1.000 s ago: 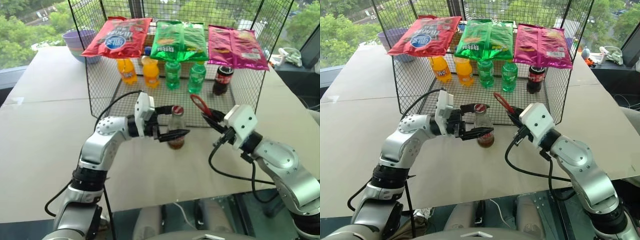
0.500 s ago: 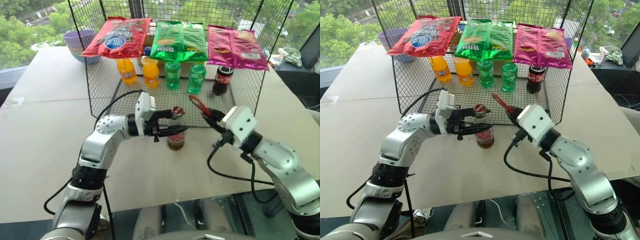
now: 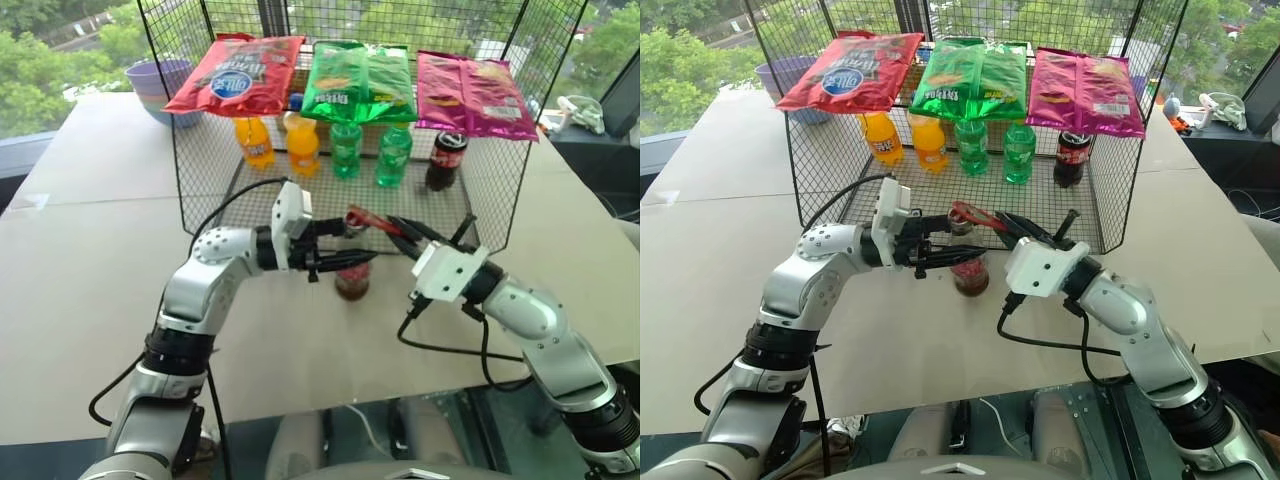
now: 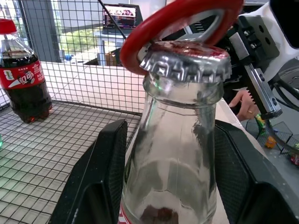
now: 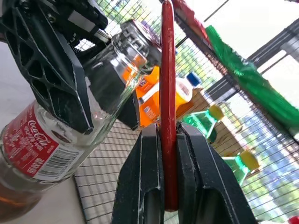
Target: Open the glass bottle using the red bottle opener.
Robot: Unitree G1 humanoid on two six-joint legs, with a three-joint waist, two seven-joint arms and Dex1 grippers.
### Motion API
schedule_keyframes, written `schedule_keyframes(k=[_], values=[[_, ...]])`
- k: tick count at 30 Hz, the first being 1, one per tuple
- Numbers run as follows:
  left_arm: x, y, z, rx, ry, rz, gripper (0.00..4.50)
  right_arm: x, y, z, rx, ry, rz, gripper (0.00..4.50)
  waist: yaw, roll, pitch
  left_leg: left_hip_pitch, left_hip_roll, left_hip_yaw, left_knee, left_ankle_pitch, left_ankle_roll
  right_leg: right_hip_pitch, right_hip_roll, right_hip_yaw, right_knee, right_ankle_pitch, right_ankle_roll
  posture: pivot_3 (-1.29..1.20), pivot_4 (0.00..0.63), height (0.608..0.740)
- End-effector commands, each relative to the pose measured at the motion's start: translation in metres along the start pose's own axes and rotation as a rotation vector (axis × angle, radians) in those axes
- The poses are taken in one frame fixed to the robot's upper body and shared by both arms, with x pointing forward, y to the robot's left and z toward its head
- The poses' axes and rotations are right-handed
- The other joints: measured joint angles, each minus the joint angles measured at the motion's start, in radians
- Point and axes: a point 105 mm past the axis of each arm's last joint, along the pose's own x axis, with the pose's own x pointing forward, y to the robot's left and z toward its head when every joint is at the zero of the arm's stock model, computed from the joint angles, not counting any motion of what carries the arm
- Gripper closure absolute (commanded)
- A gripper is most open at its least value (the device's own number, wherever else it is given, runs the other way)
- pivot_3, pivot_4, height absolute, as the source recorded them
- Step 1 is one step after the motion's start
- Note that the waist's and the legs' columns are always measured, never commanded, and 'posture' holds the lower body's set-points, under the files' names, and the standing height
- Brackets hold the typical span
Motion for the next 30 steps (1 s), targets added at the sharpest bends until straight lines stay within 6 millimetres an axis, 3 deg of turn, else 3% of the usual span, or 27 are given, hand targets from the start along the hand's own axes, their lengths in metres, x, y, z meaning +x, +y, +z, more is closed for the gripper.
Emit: schedule_keyframes(k=[1, 7, 20, 30], values=[[0.001, 0.003, 0.013, 0.025, -0.018, 0.001, 2.46, 0.002, 0.011, 0.009, -0.064, -0.045, 0.02, 4.5, 0.0, 0.0, 0.0, 0.0, 0.0, 0.0, 0.0, 0.0, 0.0, 0.0, 0.0, 0.0, 0.0, 0.0, 0.0, 0.0, 0.15, 0.74], [0.002, 0.006, 0.019, 0.008, -0.018, -0.005, 2.46, 0.003, 0.027, 0.007, -0.124, -0.039, 0.011, 4.5, 0.0, 0.0, 0.0, 0.0, 0.0, 0.0, 0.0, 0.0, 0.0, 0.0, 0.0, 0.0, 0.0, 0.0, 0.0, 0.0, 0.15, 0.74], [0.002, 0.003, 0.023, -0.036, -0.004, -0.03, 2.46, 0.01, 0.059, -0.019, -0.237, 0.063, -0.067, 4.5, -0.003, 0.0, -0.001, 0.001, 0.0, 0.0, 0.0, 0.001, -0.001, 0.001, 0.0, 0.0, 0.001, 0.0, 0.0, 0.0, 0.15, 0.74], [0.004, -0.003, 0.026, -0.033, -0.004, -0.053, 2.46, 0.006, 0.052, -0.027, -0.332, 0.147, -0.152, 4.5, -0.004, 0.0, -0.003, 0.002, 0.0, 0.0, 0.0, 0.001, -0.001, 0.002, 0.0, 0.001, 0.001, 0.0, 0.0, 0.0, 0.15, 0.74]])
